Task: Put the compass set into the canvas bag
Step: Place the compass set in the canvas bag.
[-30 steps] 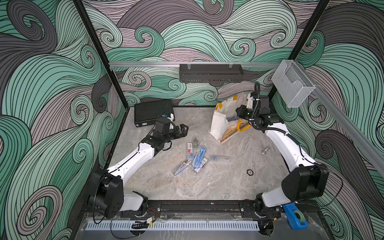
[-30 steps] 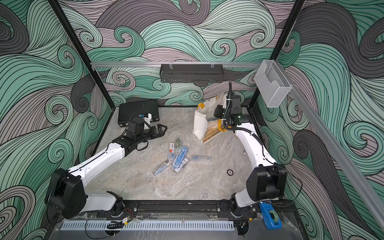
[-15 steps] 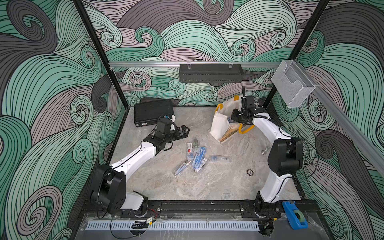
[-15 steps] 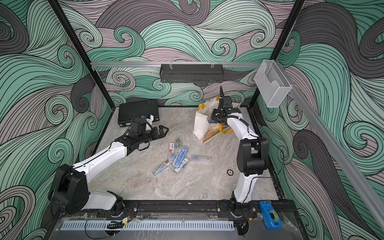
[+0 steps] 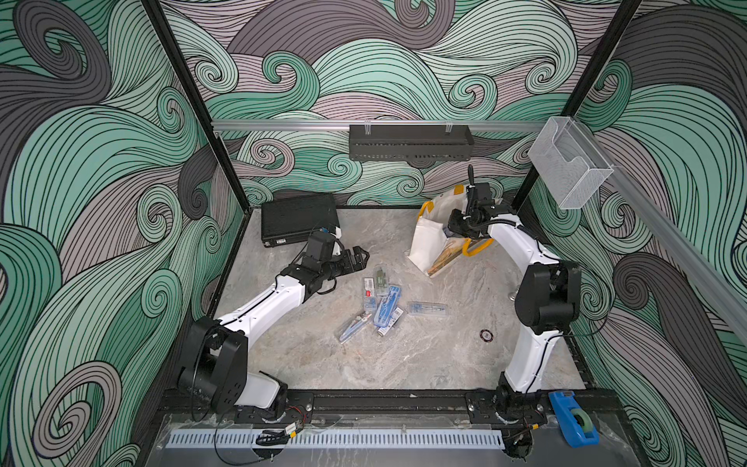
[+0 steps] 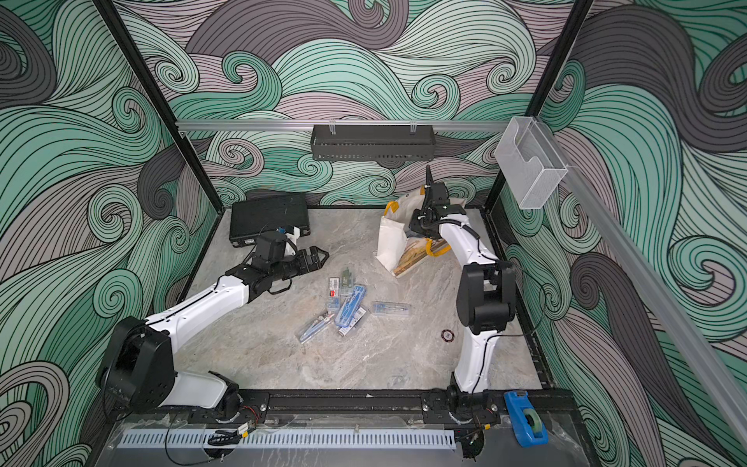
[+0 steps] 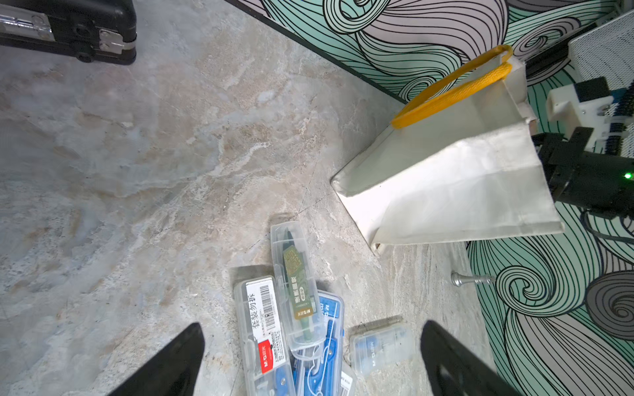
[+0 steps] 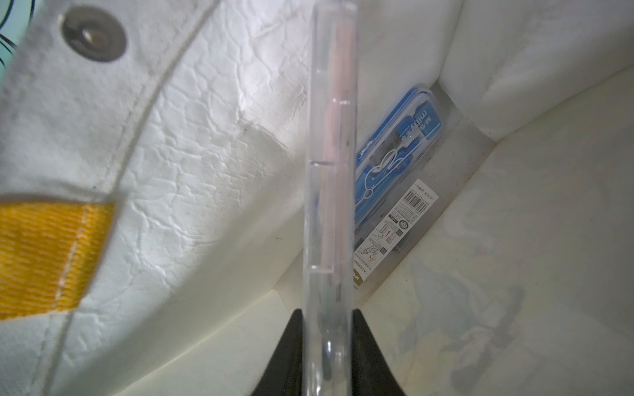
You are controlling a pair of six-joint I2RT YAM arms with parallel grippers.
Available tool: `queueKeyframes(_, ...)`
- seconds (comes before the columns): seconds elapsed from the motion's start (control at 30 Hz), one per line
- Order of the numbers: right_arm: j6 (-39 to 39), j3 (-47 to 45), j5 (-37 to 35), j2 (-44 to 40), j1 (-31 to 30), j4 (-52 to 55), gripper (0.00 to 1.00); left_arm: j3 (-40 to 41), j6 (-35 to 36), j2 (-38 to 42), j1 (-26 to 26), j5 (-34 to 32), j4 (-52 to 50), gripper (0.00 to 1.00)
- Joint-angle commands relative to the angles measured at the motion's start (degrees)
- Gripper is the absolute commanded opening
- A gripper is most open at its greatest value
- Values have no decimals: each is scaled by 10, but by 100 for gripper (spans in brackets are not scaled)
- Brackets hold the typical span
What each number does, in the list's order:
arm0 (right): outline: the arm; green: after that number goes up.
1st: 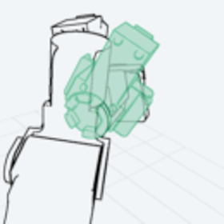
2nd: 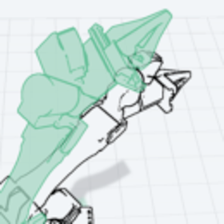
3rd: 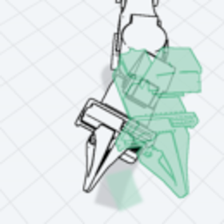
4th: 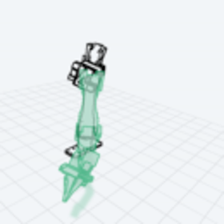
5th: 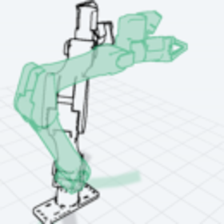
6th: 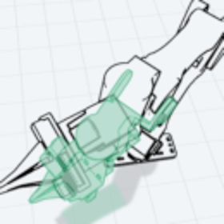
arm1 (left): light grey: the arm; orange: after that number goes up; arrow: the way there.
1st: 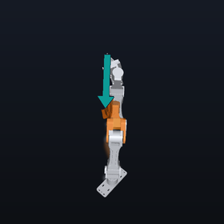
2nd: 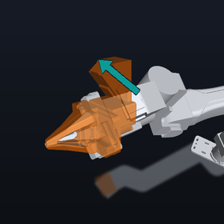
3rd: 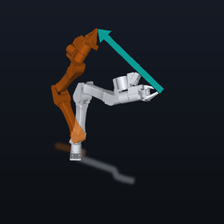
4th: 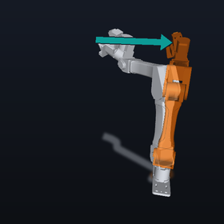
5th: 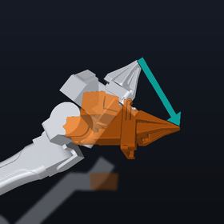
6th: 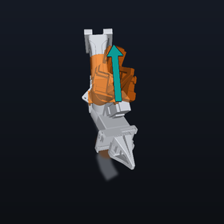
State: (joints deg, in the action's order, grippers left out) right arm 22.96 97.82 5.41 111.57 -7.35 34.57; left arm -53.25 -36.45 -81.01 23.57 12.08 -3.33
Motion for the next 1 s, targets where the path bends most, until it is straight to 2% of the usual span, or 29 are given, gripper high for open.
queueKeyframes(0.0, -1, 12, 17, -4, 3, 5, 27, 2, -2, -19, -5, 7, -4, 99)
queueKeyframes(0.2, -20, 16, 34, -31, 3, 4, 36, -9, 2, -29, -5, 6, -23, 99)
queueKeyframes(0.6, -87, -27, 62, -155, -13, -7, 40, -14, 3, -45, -5, 2, -43, 99)
queueKeyframes(0.7, -109, -64, 65, -198, -37, -18, 40, -16, 4, -48, -4, 1, -49, 99)
queueKeyframes(0.97, -182, -229, 58, -318, -154, -103, 42, -19, 1, -68, 1, -2, -82, 98)
